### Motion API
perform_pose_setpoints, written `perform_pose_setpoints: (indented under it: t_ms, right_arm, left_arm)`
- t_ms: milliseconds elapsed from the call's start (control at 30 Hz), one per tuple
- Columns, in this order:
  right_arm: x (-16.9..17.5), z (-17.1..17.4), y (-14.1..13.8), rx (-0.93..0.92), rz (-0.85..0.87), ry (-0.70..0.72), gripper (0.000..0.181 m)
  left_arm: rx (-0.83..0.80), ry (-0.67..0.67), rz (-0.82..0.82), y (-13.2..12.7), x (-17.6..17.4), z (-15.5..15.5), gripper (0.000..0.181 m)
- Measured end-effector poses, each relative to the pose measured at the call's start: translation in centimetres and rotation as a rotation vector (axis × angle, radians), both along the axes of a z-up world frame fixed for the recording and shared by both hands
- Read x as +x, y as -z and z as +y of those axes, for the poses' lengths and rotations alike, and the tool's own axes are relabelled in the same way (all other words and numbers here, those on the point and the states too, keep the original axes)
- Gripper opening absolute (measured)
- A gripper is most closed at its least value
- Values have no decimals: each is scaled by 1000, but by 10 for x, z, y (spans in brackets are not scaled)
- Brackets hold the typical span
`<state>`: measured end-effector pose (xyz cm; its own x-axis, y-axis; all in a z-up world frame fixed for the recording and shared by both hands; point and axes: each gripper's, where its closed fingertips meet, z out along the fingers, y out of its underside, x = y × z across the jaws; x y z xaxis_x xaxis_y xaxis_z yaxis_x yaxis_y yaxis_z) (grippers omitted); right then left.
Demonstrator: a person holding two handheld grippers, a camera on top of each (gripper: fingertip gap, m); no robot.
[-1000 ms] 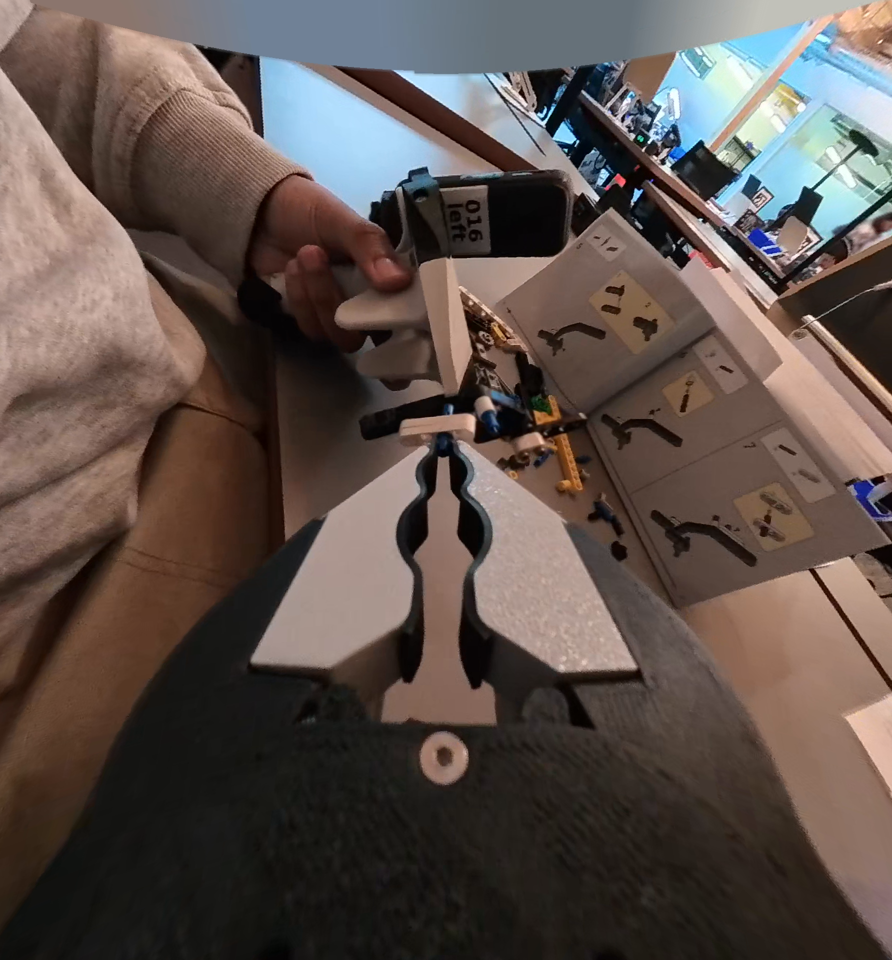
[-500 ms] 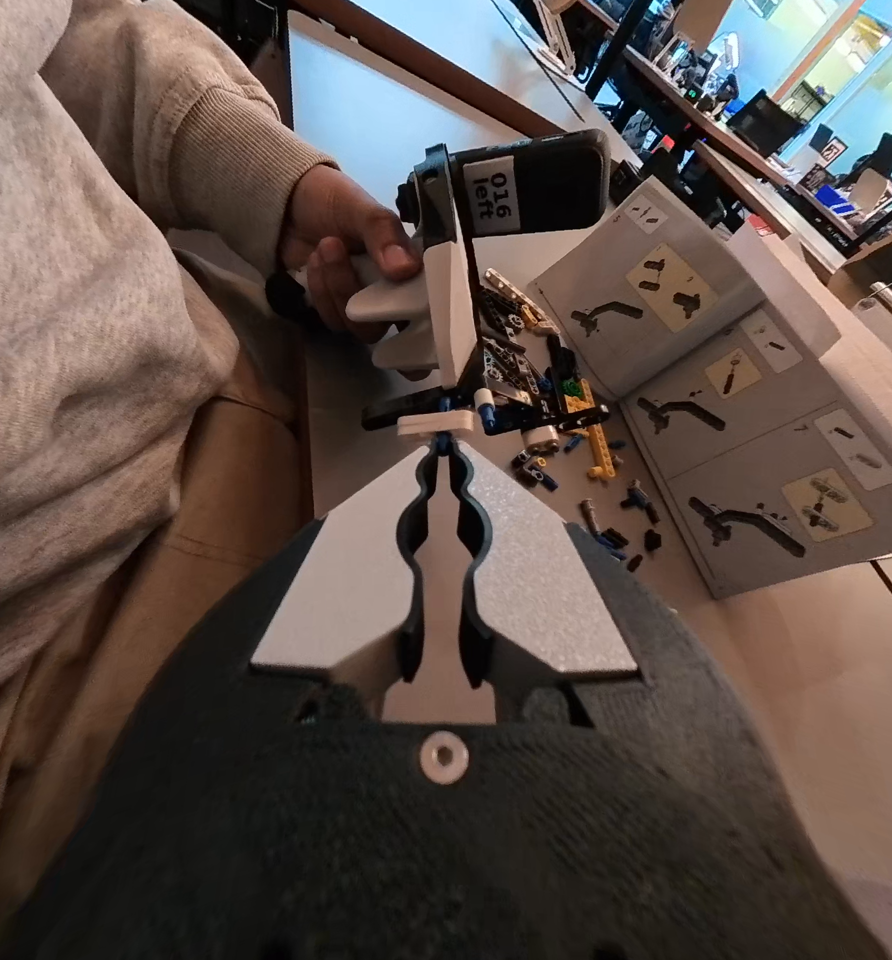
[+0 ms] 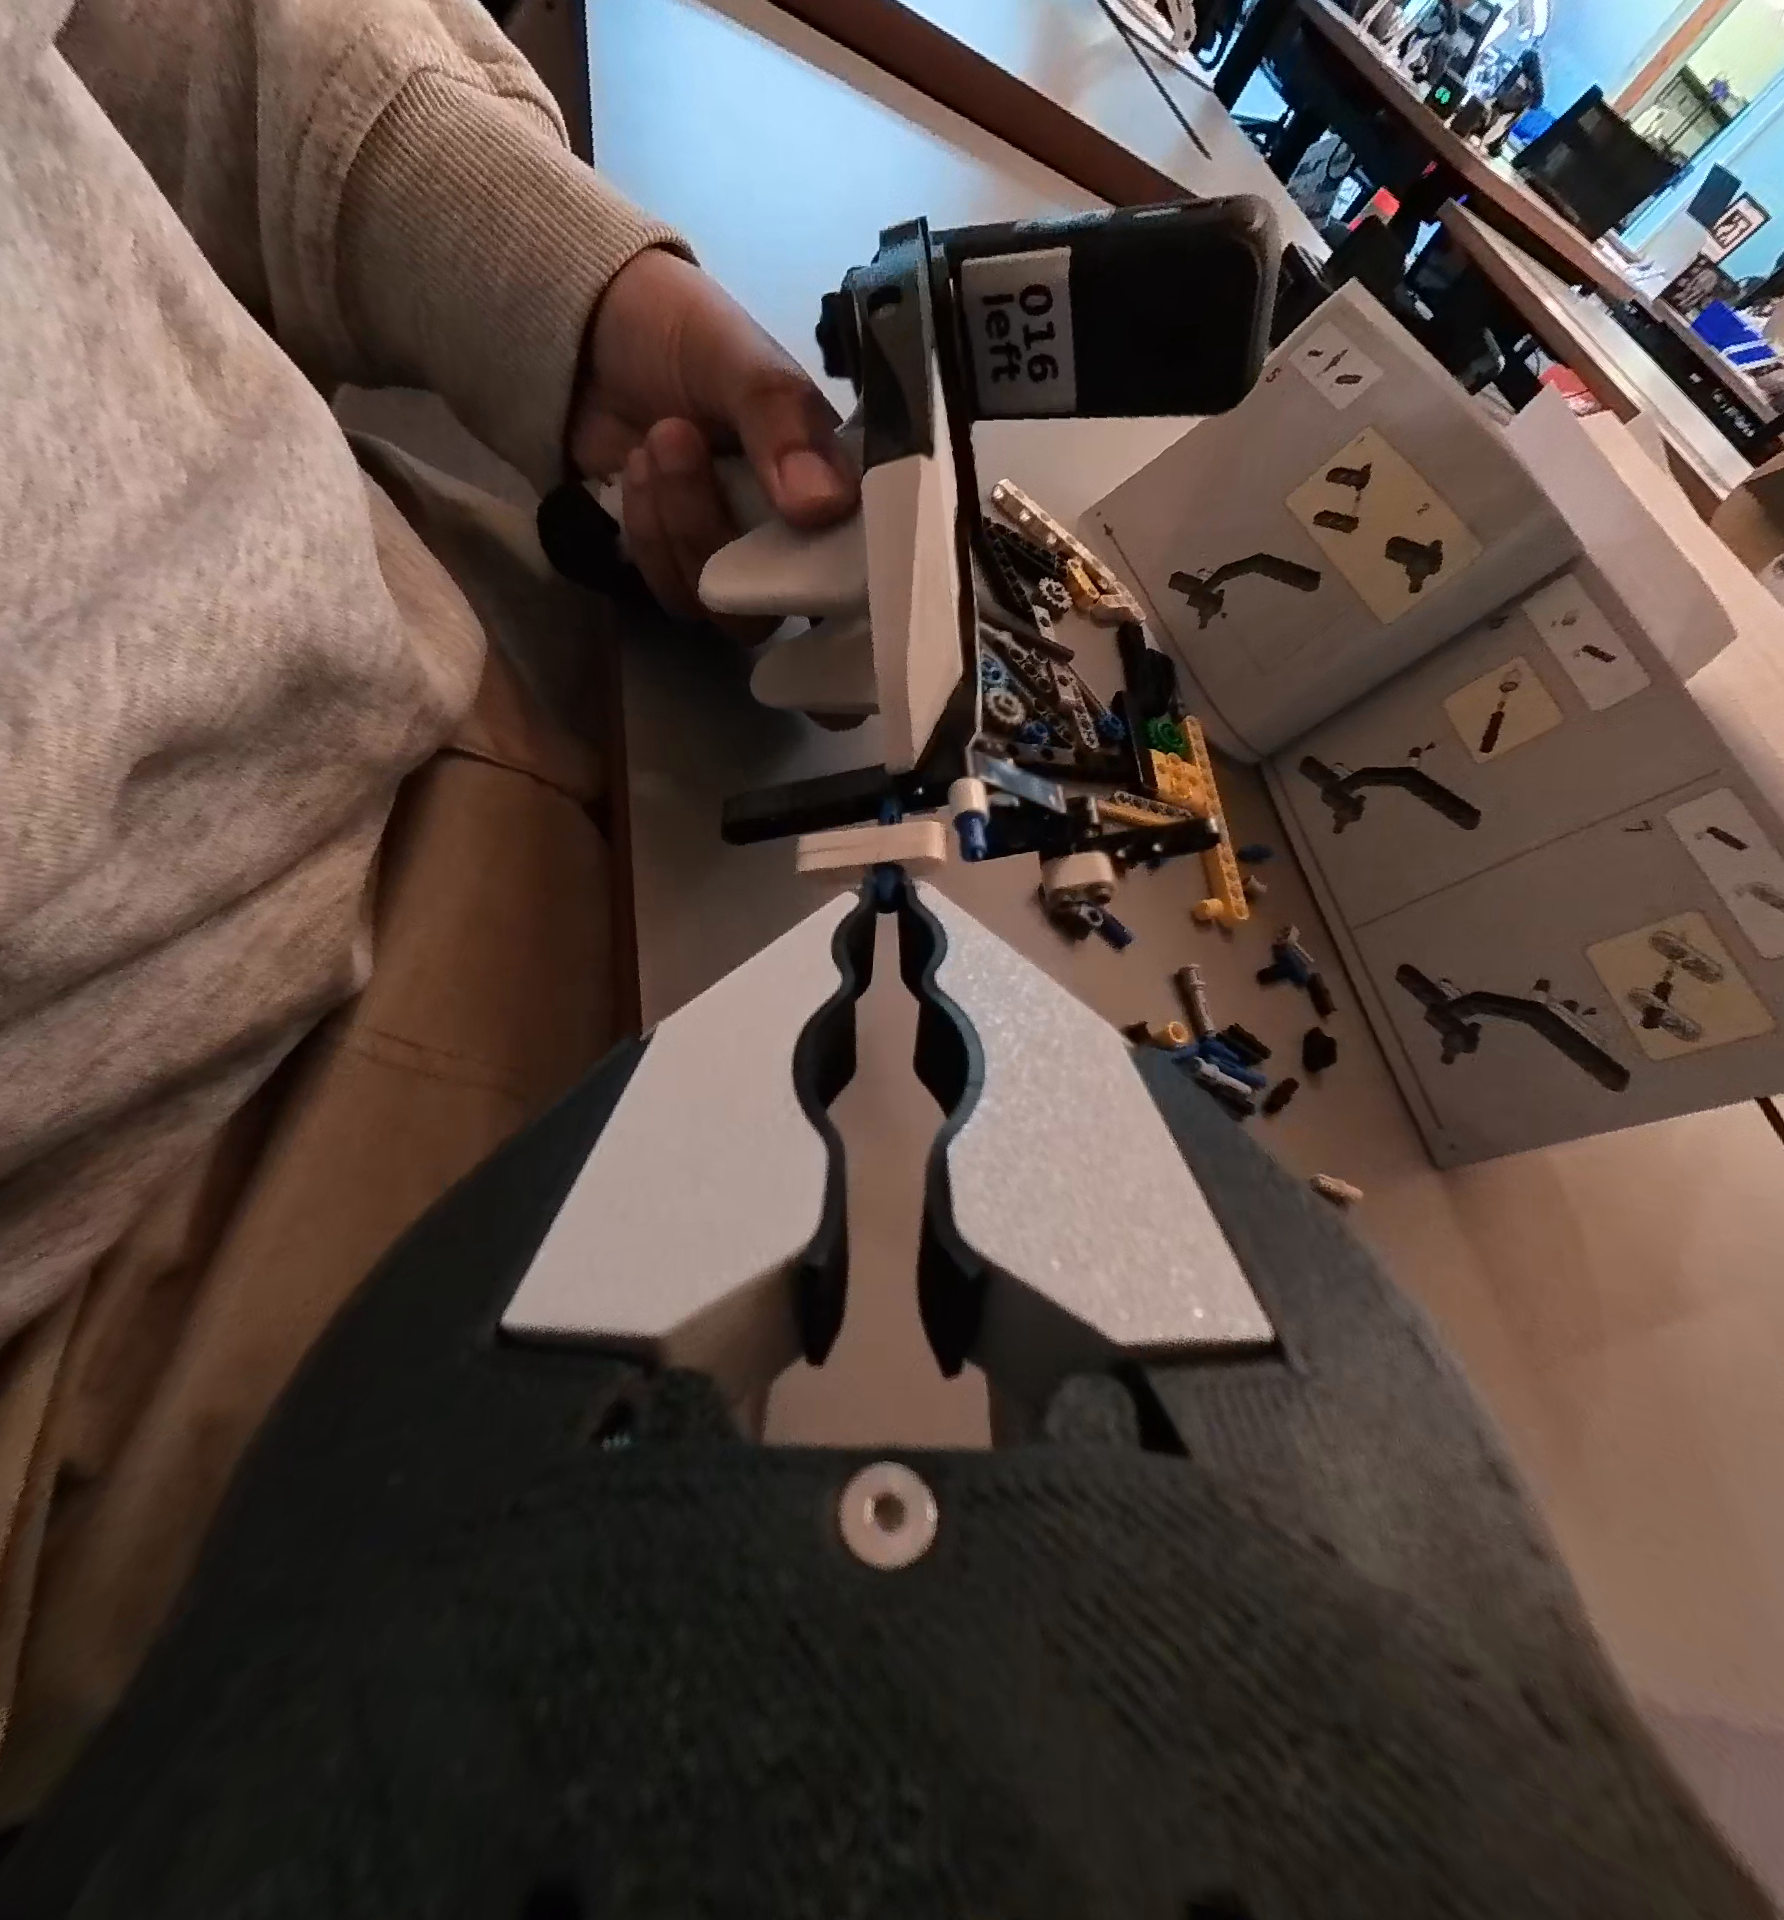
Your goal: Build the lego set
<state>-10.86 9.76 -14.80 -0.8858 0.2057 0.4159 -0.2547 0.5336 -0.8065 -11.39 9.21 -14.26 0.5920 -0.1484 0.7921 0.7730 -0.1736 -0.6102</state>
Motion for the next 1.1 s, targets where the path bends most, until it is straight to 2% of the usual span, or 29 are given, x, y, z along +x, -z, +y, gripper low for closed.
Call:
perform_pose_setpoints:
  t_ms: [33, 367, 833, 1100]
  right_arm:
    - [1, 0, 1, 6, -6, 0, 2]
    - [2, -2, 1, 6, -53, 16, 2]
    - [-3, -5, -7, -110, -142, 62, 2]
    - [0, -10, -16, -278, -155, -6, 2]
  left_arm:
    - [-6, 1, 4, 1, 0, 0, 4]
    - [9, 12, -13, -1, 1, -1, 4]
    - [14, -20, -65, -1, -8, -2, 4]
    - [96, 14, -103, -12, -5, -8, 4]
